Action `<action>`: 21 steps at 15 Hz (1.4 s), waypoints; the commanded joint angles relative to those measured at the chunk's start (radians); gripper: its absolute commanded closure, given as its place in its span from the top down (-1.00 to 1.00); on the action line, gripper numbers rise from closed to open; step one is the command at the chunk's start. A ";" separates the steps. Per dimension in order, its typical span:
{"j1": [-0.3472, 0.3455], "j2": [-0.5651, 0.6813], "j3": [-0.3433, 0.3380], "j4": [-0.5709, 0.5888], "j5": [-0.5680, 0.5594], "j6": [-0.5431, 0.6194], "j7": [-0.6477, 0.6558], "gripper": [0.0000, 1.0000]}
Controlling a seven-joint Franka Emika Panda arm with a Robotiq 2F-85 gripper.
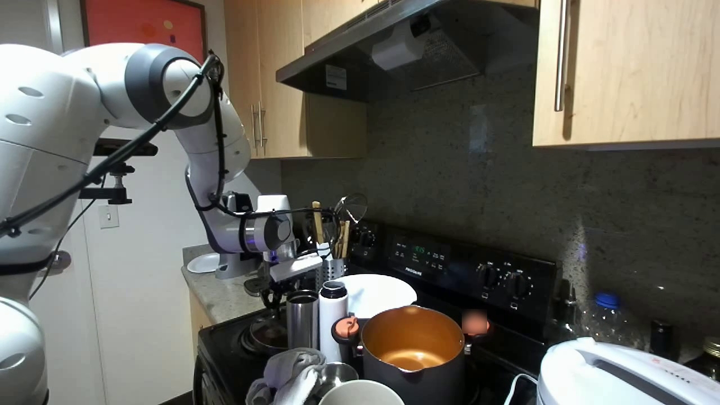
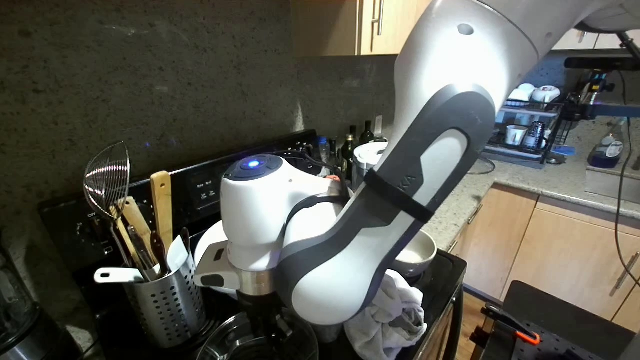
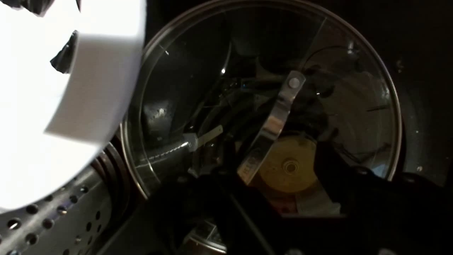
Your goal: Put the lid on the pot
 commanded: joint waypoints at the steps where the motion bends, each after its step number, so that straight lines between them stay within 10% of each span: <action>1: -0.007 0.014 0.018 0.034 -0.018 -0.055 0.029 -0.46; 4: -0.008 0.015 0.020 0.035 -0.014 -0.066 0.030 -0.86; 21: -0.053 -0.072 0.128 0.066 0.132 -0.169 -0.037 -0.85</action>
